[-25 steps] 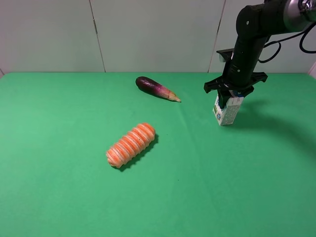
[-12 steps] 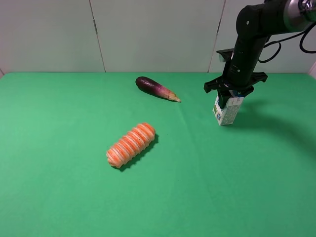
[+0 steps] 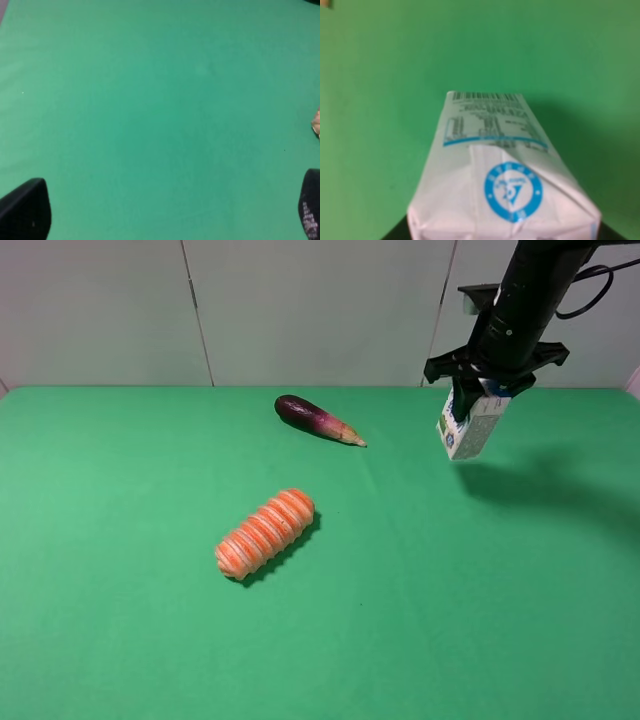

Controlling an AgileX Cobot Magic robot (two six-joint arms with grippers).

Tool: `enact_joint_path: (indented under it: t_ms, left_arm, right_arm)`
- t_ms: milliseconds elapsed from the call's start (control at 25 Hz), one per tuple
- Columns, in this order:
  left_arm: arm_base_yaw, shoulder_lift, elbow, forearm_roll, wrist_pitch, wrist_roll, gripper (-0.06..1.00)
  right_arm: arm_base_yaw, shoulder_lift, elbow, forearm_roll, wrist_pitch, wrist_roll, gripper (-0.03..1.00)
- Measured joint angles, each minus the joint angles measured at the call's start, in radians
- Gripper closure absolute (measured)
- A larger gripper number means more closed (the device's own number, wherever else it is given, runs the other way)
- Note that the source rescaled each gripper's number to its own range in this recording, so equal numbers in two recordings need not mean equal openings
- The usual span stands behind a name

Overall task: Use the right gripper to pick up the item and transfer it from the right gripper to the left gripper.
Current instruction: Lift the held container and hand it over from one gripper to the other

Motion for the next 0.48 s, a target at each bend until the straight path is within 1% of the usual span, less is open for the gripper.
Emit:
enact_joint_path:
  t_ms: [320,480]
  left_arm:
    - [0.000,0.000,0.000,0.000,0.000,0.000,-0.03]
    - [0.000,0.000,0.000,0.000,0.000,0.000,-0.03]
  right_arm:
    - [0.000,-0.086,0.000,0.146,0.038,0.000,0.97]
    - [0.007,-0.107,0.000,0.213,0.067,-0.053,0.97]
